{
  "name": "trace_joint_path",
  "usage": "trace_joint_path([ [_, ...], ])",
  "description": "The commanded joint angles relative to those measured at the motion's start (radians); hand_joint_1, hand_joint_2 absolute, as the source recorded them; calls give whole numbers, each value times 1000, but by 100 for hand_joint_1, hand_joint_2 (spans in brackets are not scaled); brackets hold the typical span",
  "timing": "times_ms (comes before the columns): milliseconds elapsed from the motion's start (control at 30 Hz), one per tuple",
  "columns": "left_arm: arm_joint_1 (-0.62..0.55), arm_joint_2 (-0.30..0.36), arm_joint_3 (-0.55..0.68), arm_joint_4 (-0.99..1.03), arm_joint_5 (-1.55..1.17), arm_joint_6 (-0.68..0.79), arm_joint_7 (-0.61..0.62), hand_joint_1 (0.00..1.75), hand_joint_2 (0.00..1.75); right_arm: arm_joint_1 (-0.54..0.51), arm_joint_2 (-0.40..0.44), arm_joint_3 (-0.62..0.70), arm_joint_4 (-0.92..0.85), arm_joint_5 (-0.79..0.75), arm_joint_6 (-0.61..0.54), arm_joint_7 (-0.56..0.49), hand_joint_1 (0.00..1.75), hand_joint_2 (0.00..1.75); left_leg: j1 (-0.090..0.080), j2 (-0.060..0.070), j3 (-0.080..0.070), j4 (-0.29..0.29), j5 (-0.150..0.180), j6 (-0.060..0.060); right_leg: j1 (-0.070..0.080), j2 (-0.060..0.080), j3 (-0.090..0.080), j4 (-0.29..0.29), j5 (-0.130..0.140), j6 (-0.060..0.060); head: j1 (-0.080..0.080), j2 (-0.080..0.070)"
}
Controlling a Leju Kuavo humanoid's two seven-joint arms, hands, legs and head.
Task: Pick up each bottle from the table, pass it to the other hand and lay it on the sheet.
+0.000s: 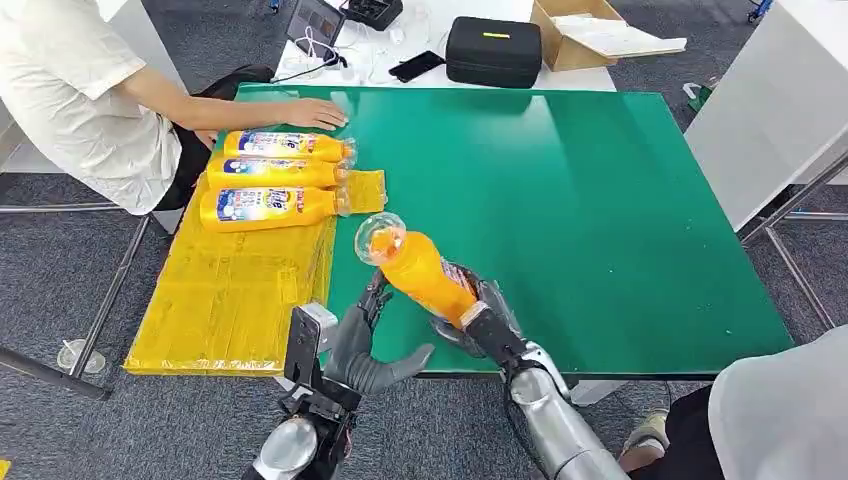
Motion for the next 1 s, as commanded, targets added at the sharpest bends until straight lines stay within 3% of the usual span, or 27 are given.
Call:
trace_joint_path([
  [33,-43,4,-8,34,-5,7,-1,0,175,-29,1,70,58,4,-6,4,175,175,0,1,3,-1,-1,1,0,0,3,0,-1,-1,0,0],
  [367,-49,-19,-6,5,48,147,1,0,175,4,22,166,21,35,-106,16,175,175,0,1,4,0,-2,0,1,-1,4,0,-2,-2,0,0],
  [667,-79,-35,-14,59,285,68,110,0,175,-75,31,225,102,16,-92,17,175,175,-1,3,4,0,-2,1,0,1,4,0,-1,-2,0,0],
  [967,-100,-38,-20,16,384,126,73,0,175,-108,54,288,113,6,-91,46,175,175,0,2,3,0,-2,1,0,1,3,1,-1,-2,0,0],
  [1000,-101,-38,-23,20,392,128,74,21,175,-112,55,293,119,3,-96,45,175,175,0,2,3,0,-2,1,0,1,2,0,-1,-2,0,0],
])
